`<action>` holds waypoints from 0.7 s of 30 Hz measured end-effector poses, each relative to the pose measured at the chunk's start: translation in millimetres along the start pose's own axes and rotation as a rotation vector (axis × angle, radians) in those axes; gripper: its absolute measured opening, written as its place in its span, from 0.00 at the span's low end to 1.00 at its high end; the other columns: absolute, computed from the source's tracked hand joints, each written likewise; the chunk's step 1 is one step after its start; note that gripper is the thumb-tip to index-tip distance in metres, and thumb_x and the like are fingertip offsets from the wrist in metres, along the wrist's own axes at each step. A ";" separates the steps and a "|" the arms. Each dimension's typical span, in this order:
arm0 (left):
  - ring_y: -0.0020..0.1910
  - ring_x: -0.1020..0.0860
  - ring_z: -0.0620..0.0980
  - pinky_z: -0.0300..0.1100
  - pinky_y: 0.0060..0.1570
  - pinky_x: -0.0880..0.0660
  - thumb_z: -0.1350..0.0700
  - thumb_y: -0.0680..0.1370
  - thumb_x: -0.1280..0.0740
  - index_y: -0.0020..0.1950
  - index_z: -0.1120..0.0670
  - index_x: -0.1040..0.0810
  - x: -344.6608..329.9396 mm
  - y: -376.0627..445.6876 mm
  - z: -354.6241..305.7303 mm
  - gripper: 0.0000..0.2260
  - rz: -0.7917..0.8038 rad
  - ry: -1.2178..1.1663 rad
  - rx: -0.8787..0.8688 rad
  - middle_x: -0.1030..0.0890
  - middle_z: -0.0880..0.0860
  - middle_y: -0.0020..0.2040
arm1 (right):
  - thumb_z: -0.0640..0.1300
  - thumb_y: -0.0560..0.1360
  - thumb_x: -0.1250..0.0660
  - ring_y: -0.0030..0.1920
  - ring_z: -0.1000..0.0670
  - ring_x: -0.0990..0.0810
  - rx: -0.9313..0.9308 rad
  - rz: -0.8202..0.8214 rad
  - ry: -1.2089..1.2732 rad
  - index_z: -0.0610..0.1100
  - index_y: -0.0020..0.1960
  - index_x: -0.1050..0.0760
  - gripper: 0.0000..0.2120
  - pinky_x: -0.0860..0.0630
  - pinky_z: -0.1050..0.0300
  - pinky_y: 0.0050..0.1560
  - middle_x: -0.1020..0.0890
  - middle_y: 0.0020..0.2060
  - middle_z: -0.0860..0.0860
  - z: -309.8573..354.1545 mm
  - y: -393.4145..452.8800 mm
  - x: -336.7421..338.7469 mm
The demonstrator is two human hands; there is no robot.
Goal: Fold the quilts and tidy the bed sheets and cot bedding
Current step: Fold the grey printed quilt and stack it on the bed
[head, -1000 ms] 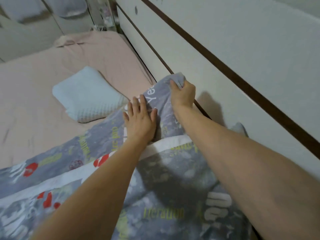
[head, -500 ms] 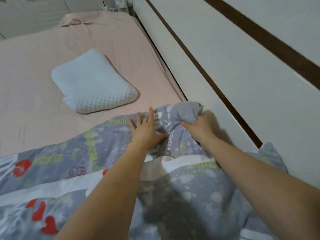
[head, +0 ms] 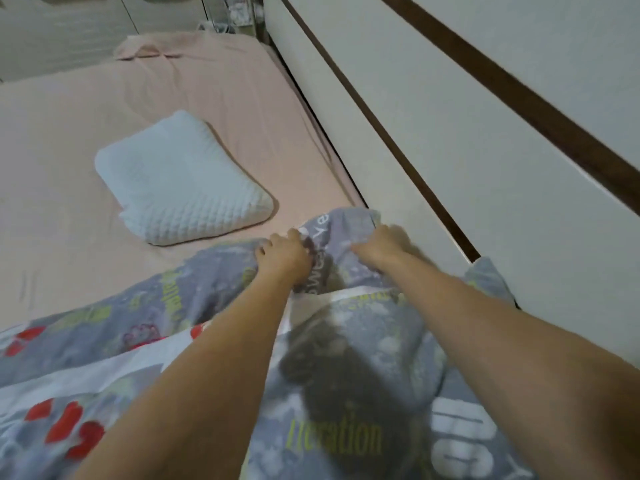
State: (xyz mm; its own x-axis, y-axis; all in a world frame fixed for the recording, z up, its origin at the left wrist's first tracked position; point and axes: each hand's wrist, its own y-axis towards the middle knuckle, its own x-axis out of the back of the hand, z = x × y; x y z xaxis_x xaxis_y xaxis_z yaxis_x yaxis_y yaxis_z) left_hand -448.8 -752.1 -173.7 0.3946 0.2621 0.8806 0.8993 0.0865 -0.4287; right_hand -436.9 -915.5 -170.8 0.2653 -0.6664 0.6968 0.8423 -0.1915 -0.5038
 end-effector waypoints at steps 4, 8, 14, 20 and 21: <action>0.73 0.40 0.59 0.51 0.70 0.40 0.42 0.80 0.40 0.74 0.54 0.36 -17.5 -47.0 -7.1 0.26 -0.096 -0.117 -0.242 0.38 0.60 0.74 | 0.60 0.75 0.37 0.63 0.40 0.27 0.154 -0.054 -0.061 0.41 0.69 0.35 0.31 0.31 0.46 0.63 0.27 0.65 0.41 -46.8 -51.4 8.8; 0.61 0.26 0.54 0.43 0.58 0.32 0.29 0.74 0.43 0.65 0.47 0.25 16.6 -109.1 -13.6 0.30 0.385 -0.292 -0.369 0.23 0.52 0.62 | 0.68 0.75 0.45 0.72 0.47 0.35 0.354 0.296 -0.349 0.60 0.70 0.38 0.26 0.53 0.43 0.75 0.28 0.69 0.51 -59.6 -119.4 48.9; 0.54 0.22 0.56 0.44 0.48 0.28 0.35 0.64 0.25 0.60 0.52 0.23 37.7 -217.3 -29.4 0.32 0.418 0.426 -0.568 0.20 0.53 0.56 | 0.58 0.62 0.28 0.59 0.44 0.24 0.547 0.320 -0.838 0.53 0.65 0.33 0.34 0.26 0.49 0.58 0.21 0.55 0.50 -66.0 -232.6 87.0; 0.48 0.24 0.55 0.44 0.54 0.27 0.41 0.69 0.26 0.59 0.54 0.21 0.2 -367.6 -46.8 0.25 0.743 0.542 -0.679 0.20 0.54 0.54 | 0.43 0.73 0.30 0.55 0.43 0.23 0.248 0.665 -1.057 0.39 0.58 0.24 0.15 0.28 0.54 0.49 0.22 0.54 0.42 -93.4 -361.5 67.0; 0.48 0.25 0.54 0.45 0.55 0.28 0.40 0.69 0.26 0.60 0.54 0.21 -7.3 -388.1 -46.1 0.26 0.798 0.582 -0.694 0.21 0.54 0.52 | 0.39 0.76 0.33 0.63 0.42 0.27 0.145 0.731 -1.005 0.34 0.65 0.28 0.18 0.31 0.55 0.54 0.25 0.63 0.40 -103.7 -378.9 59.6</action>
State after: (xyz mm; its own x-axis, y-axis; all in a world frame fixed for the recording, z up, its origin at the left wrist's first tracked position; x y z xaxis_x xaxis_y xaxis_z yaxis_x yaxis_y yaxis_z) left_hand -792.0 -831.9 -4.5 0.7505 -0.4811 0.4531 0.2032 -0.4844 -0.8509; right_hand -788.9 -957.4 8.7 0.8788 0.2733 0.3911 0.3739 0.1147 -0.9203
